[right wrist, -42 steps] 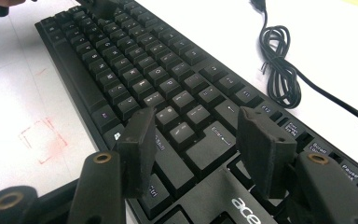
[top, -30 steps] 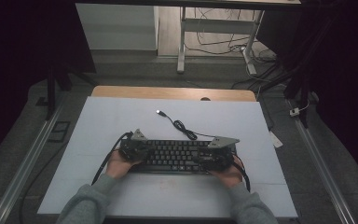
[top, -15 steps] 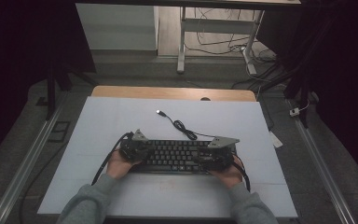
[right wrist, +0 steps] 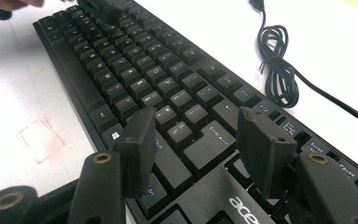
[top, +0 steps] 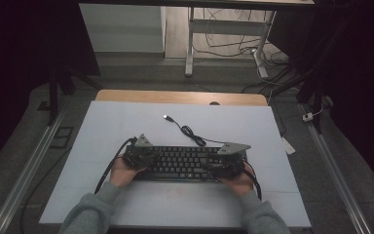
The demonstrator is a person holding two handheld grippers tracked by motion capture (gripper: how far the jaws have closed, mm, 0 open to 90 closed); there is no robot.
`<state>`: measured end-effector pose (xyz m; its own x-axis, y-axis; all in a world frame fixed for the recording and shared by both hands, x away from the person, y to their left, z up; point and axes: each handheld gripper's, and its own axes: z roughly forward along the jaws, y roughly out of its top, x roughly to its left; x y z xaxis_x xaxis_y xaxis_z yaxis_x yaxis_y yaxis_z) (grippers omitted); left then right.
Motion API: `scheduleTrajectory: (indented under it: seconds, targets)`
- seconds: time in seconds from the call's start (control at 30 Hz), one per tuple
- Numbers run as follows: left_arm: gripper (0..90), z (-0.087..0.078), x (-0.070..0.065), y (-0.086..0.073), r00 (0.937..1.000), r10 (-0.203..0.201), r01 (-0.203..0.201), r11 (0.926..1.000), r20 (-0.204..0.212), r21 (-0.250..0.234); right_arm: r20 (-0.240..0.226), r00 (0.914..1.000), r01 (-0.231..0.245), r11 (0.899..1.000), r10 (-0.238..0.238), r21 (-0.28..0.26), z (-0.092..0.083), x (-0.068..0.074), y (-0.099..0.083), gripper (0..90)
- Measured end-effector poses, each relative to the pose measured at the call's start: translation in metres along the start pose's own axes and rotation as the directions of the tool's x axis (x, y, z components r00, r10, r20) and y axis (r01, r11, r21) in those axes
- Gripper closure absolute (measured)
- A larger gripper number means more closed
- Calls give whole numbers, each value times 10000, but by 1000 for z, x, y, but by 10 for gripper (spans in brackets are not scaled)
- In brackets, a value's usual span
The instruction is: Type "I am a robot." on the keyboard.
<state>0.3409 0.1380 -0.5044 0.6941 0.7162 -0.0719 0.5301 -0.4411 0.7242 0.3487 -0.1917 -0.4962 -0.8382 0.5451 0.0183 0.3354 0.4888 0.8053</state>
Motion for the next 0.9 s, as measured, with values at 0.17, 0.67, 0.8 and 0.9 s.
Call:
scheduleTrajectory:
  seconds: [0.17,0.67,0.8,0.9]
  targets:
    - [824,-13,1,-1,9998,-134,139,9991,133,-395,0,10000,-7,10000,7,-8,0,-1,0,481]
    - [382,-41,6,-20,9965,-756,730,9949,-365,-692,43,10000,-37,10000,37,-24,-1,-2,0,473]
    - [353,-48,8,-25,9952,-945,927,9932,-239,-704,61,10000,-41,9999,42,-109,-2,-2,0,471]
    - [342,-53,9,-32,9945,-1016,998,9928,-249,-668,29,10000,-71,9998,71,-203,-3,-2,0,470]
